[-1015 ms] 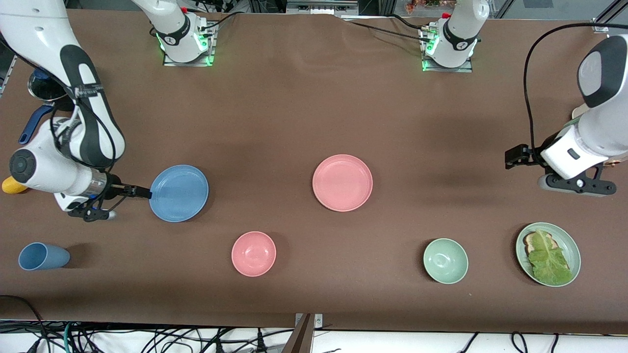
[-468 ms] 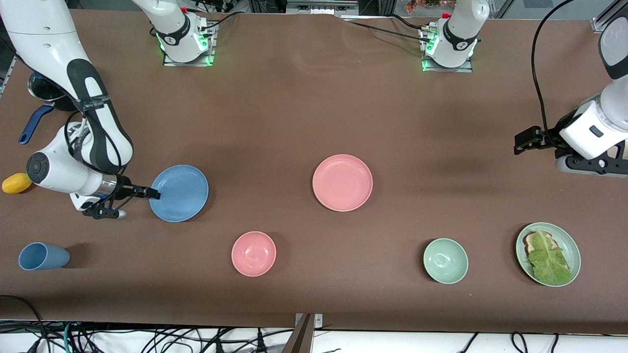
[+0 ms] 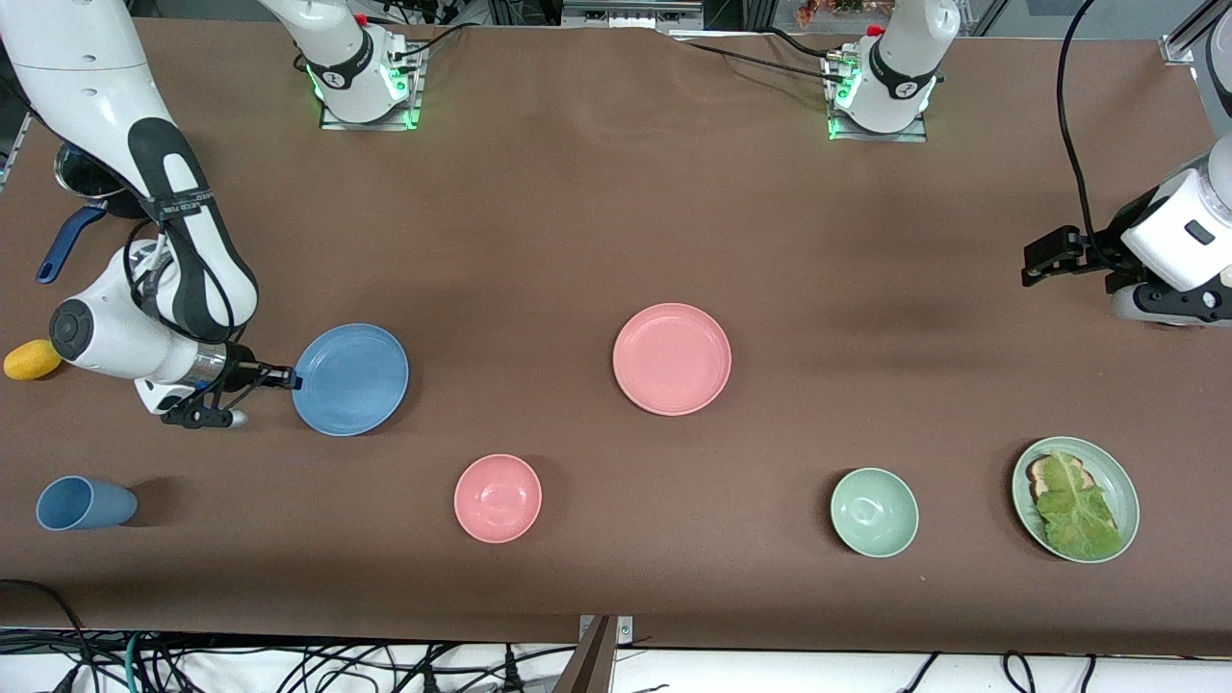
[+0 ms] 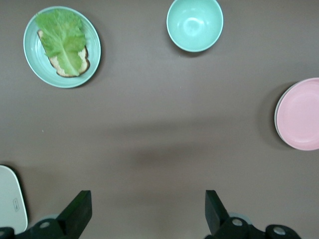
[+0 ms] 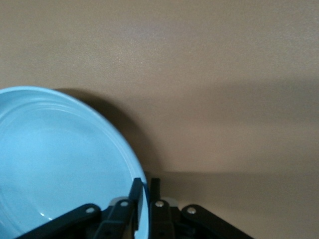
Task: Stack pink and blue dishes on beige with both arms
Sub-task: 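Grasp the blue plate's rim with the right gripper, then carry the blue plate with the right gripper onto the pink plate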
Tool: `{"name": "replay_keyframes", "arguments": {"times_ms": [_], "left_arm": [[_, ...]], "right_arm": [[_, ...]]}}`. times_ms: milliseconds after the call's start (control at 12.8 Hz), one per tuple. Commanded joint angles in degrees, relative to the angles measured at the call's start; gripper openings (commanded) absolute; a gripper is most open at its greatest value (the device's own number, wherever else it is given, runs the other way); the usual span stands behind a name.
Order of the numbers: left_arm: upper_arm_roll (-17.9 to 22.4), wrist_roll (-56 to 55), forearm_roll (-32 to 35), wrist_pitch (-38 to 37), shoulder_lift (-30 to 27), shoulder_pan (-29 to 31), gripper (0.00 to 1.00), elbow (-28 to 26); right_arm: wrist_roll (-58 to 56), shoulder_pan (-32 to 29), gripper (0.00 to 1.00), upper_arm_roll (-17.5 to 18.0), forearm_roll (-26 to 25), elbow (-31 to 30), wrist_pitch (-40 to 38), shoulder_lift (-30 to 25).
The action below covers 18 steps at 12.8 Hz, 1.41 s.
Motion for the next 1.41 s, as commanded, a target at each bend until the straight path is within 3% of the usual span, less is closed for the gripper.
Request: {"name": "replay_keyframes", "arguments": {"times_ms": [0, 234, 468, 625, 781, 1015, 1327], "left_arm": [[0.08, -0.15, -1.16, -6.76, -2.23, -0.94, 1.0, 0.95], [-0.44, -0.41, 0.33, -6.96, -2.14, -3.22, 1.0, 1.04], [0.26, -0.15, 1.04, -7.22, -4.34, -2.88, 1.0, 0.95], [0.35, -0.32, 0.51, -8.45, -4.87, -2.79, 1.0, 0.77], [0.7, -1.81, -1.16, -8.63, -5.31, -2.53, 1.0, 0.42], [0.7, -5.5, -1.25, -9.07, -5.22, -1.83, 1.0, 0.24], [0.44, -5.42, -1.34, -9.07, -4.69, -0.86, 1.0, 0.77]], "right_arm": [[-1.82, -0.62, 0.0, 0.3, 1.24, -0.55, 0.05, -0.2], [-1.91, -0.54, 0.0, 0.38, 1.23, -0.12, -1.78, -0.55], [-1.3, -0.36, 0.0, 0.56, 3.15, 3.03, -9.93, -3.26], [-0.95, -0.19, 0.0, 2.31, 4.31, 7.16, -18.46, -5.37], [1.49, -0.1, 0.0, 6.34, 4.22, 9.02, -22.17, -7.22], [13.33, 0.77, 0.0, 16.0, 3.7, 10.17, -20.53, -7.4], [24.51, 12.52, 0.0, 16.91, 3.7, 13.94, -10.0, -2.76]]}}
